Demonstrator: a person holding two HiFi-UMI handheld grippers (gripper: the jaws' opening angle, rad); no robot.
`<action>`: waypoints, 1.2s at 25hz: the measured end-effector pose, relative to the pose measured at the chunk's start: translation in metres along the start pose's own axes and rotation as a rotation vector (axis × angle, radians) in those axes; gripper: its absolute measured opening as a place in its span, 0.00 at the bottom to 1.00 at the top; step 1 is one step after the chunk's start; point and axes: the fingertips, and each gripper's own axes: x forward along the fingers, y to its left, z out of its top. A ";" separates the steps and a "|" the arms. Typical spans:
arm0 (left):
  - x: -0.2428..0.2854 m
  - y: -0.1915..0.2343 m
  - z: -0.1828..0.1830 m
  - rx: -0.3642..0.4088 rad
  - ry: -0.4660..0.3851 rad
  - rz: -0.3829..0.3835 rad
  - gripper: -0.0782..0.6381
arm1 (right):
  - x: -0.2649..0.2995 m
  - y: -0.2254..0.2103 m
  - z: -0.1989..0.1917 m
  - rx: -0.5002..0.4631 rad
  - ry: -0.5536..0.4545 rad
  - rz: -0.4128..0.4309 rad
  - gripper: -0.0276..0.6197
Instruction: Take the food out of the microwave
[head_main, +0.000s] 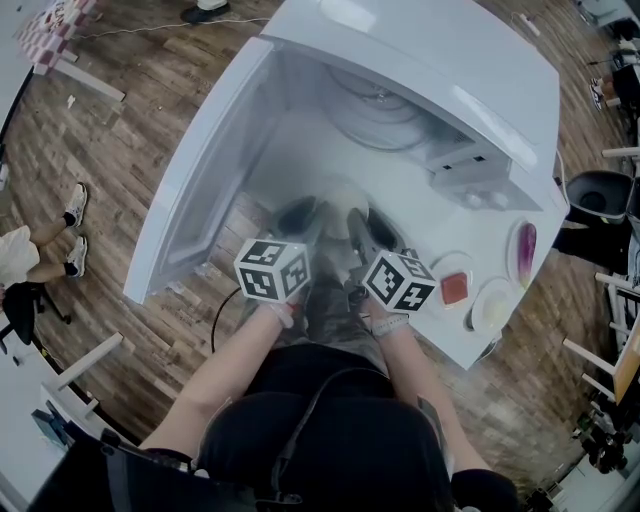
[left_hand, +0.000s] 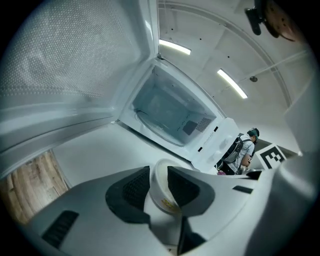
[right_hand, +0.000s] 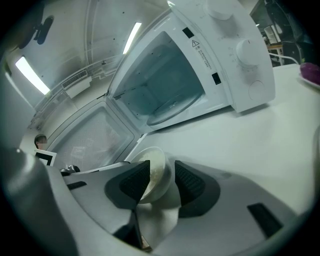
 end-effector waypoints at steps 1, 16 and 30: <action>0.000 0.001 0.000 0.011 0.000 0.003 0.25 | 0.000 -0.001 0.000 0.002 0.000 0.001 0.28; -0.013 -0.006 0.009 0.106 -0.042 -0.008 0.27 | -0.018 0.011 0.014 -0.182 -0.040 0.040 0.34; -0.028 -0.036 0.010 0.109 -0.064 -0.157 0.27 | -0.037 0.032 0.020 -0.245 -0.076 0.143 0.11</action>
